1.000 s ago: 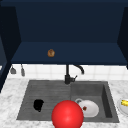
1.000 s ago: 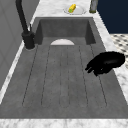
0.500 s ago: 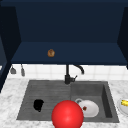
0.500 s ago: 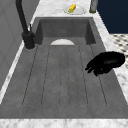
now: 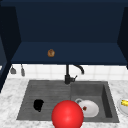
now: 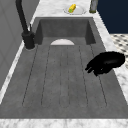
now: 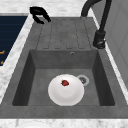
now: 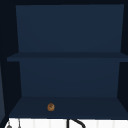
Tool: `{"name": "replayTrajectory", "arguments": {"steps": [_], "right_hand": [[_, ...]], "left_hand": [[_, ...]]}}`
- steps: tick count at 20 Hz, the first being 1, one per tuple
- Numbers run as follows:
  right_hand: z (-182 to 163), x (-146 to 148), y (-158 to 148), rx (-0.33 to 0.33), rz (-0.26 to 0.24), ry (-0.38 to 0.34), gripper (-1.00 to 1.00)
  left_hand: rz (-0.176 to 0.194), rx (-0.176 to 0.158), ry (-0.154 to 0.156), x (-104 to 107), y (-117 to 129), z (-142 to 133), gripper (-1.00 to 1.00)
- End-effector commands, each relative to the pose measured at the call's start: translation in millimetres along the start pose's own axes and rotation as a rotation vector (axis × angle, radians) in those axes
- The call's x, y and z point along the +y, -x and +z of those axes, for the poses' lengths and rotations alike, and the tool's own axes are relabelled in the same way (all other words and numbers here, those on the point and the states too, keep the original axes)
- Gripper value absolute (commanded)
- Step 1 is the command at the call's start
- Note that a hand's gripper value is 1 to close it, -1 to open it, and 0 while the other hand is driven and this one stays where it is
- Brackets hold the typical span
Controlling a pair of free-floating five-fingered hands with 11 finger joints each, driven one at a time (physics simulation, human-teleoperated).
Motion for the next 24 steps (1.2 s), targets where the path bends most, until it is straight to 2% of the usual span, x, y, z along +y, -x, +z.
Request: {"name": "replayTrajectory", "arguments": {"steps": [1,14,19,24], "right_hand": [[7,17,-23,0.009,0.038,0.011,-1.0],[5,23,-96,0.084,0.147,0.03,-1.0],[2,29,-119,0.119,0.204,0.052,-1.0],[5,40,-146,0.152,0.25,0.037,-1.0]], "left_hand": [[0.0,0.0,0.0,0,0,0,0.0],[0.0,0.0,0.0,0,0,0,0.0],[0.0,0.0,0.0,0,0,0,0.0],[0.0,0.0,0.0,0,0,0,0.0]]}}
